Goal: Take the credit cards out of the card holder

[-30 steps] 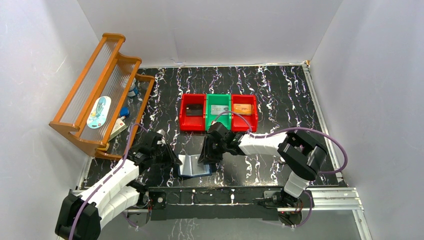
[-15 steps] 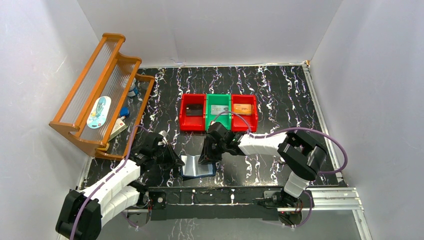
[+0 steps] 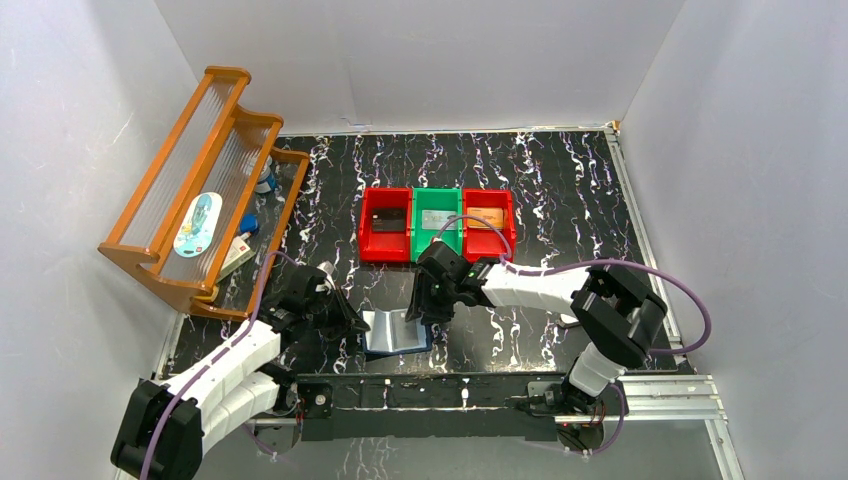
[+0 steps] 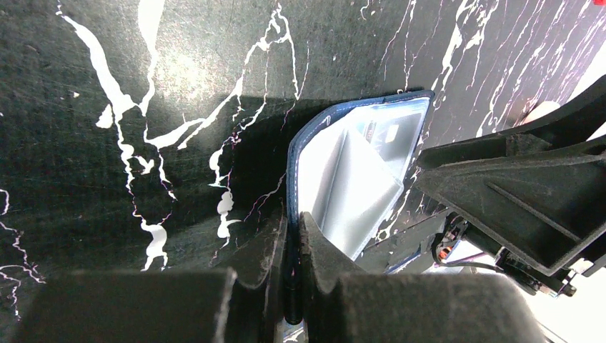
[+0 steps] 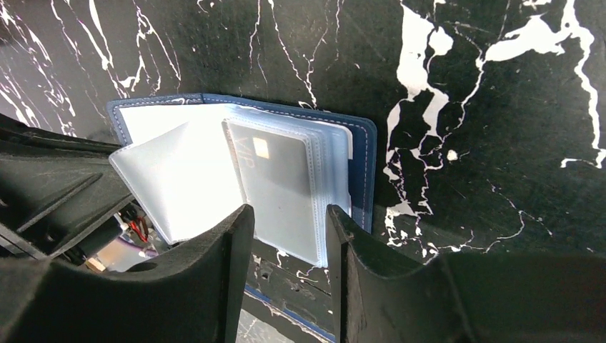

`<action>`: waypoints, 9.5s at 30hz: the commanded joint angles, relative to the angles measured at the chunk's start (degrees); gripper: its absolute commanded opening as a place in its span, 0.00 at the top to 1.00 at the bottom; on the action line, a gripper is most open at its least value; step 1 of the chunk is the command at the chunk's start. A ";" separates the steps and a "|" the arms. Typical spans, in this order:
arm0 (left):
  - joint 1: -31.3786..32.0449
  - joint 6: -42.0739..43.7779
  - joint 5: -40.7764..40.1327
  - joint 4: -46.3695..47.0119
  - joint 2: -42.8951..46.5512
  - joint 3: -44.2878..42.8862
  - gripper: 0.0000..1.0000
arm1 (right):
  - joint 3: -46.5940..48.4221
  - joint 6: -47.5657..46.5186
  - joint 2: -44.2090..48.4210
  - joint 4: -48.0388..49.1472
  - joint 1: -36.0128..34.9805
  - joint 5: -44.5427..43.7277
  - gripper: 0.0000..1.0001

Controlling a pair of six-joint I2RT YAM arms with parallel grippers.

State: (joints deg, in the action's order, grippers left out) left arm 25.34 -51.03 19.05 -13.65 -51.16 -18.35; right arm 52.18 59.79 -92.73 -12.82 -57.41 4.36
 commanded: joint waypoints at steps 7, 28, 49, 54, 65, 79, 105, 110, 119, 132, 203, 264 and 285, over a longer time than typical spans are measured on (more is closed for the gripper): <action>0.14 -0.30 1.43 0.20 1.02 1.30 1.00 | 1.26 -0.62 -0.17 2.00 -0.16 1.70 0.51; 0.15 -0.31 2.00 1.16 1.22 1.74 1.00 | 1.25 -0.90 -1.54 4.14 -0.16 3.52 0.63; 0.15 -0.30 3.58 2.84 0.70 1.93 1.00 | 1.36 1.13 -0.17 17.18 -0.16 13.49 0.65; 0.14 -0.92 4.68 4.66 -0.08 2.13 1.00 | 3.67 2.17 -4.42 21.29 -0.15 18.13 0.60; 0.20 -1.11 -5.27 -6.08 4.64 -2.03 0.59 | 4.83 2.39 -6.40 21.11 0.01 18.98 0.50; 0.15 2.21 -8.60 -12.05 8.55 -9.53 0.37 | 0.00 2.61 3.81 13.36 1.64 5.06 0.37; 0.15 7.99 3.44 -2.65 -7.35 -5.31 0.83 | -2.78 7.09 -4.87 21.79 1.70 16.15 0.56; 0.15 7.46 2.75 -2.79 -7.15 -5.03 0.81 | -2.87 7.27 -5.65 21.61 1.74 16.46 0.56; 0.15 6.98 2.05 -4.33 -6.92 -5.77 0.71 | -2.81 7.18 -6.68 21.75 1.69 16.98 0.56; 0.15 5.32 -0.83 -7.43 -4.73 -6.98 0.77 | -2.08 6.39 -9.64 21.36 1.76 17.59 0.55; 0.58 4.57 -2.18 -0.15 -9.39 0.24 1.00 | -6.75 7.18 -4.34 20.20 3.19 14.17 1.00; 7.44 9.33 6.73 3.39 -21.52 -8.27 0.75 | -8.04 6.49 -6.50 20.27 5.67 17.02 1.00; 8.03 8.48 2.64 2.80 -21.71 -6.08 0.87 | -10.54 9.18 -8.84 31.53 5.19 22.52 0.80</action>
State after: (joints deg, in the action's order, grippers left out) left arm 32.77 -43.42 25.67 -8.75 -72.53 -26.20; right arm 41.43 68.88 -99.85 15.64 -51.59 25.21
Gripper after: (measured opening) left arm 0.134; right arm 0.222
